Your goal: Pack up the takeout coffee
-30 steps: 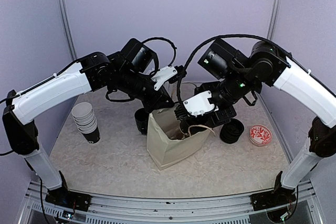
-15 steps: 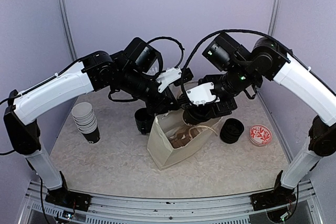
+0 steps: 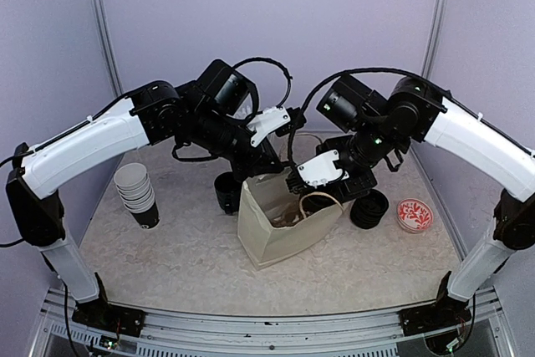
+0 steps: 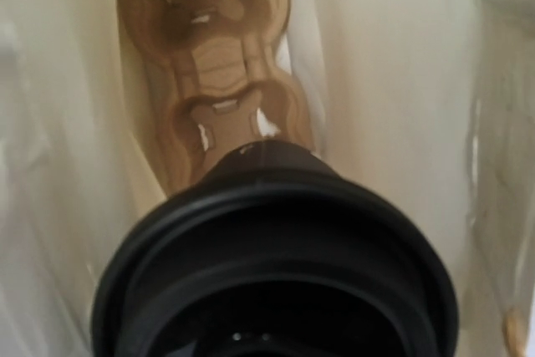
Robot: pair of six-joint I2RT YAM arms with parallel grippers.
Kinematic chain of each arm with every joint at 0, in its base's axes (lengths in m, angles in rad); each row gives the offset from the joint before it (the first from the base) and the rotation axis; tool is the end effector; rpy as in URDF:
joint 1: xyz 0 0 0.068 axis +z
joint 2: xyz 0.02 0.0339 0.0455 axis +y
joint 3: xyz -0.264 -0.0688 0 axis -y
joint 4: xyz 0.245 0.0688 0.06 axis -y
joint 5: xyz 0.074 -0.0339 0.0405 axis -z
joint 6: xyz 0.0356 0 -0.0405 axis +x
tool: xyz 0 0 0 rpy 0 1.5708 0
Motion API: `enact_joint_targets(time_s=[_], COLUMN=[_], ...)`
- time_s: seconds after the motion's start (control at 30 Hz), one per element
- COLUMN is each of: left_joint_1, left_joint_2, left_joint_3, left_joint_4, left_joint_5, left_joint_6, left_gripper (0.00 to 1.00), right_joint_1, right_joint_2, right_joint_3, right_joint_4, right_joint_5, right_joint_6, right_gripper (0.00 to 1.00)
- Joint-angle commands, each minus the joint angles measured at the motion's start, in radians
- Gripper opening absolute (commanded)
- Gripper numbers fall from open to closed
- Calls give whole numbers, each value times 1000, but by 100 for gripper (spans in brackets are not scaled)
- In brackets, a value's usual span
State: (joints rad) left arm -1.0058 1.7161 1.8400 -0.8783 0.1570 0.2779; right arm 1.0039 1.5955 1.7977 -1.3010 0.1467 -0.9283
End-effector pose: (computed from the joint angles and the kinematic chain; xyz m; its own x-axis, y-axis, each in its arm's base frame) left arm 0.1953 -0.3184 0.3898 -0.1070 0.6749 -0.7301 0.9615 0.2573 0.0969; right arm 0.1677 0.2538 0.3881 0.3529 -0.9204 -0.1682 -0.8616 -0.2496 -0.4420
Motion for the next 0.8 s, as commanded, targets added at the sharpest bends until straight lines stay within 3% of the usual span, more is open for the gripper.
enact_joint_targets(time_s=[0.0, 0.07, 0.27, 0.47, 0.63, 0.77], left_joint_1=[9, 9, 8, -17, -31, 30], left_joint_2=[24, 37, 42, 42, 28, 9], left_joint_3=[35, 55, 94, 175, 224, 178], left_joint_4=[13, 7, 10, -29, -41, -17], left_joint_5=[-8, -8, 42, 80, 119, 123], left_joint_6=[3, -4, -23, -30, -22, -13], left_gripper=[0, 3, 26, 40, 47, 48], right_joint_1=[-5, -3, 2, 6, 6, 7], right_joint_2=[-62, -68, -100, -106, -162, -187], right_joint_3=[-12, -12, -77, -120, -209, -272], right_joint_4=[-34, -56, -75, -66, 51, 91], right_joint_5=[-32, -50, -123, -136, -81, -49], right_joint_6=[-10, -8, 22, 45, 12, 2], right_gripper=[58, 58, 58, 58, 58, 56])
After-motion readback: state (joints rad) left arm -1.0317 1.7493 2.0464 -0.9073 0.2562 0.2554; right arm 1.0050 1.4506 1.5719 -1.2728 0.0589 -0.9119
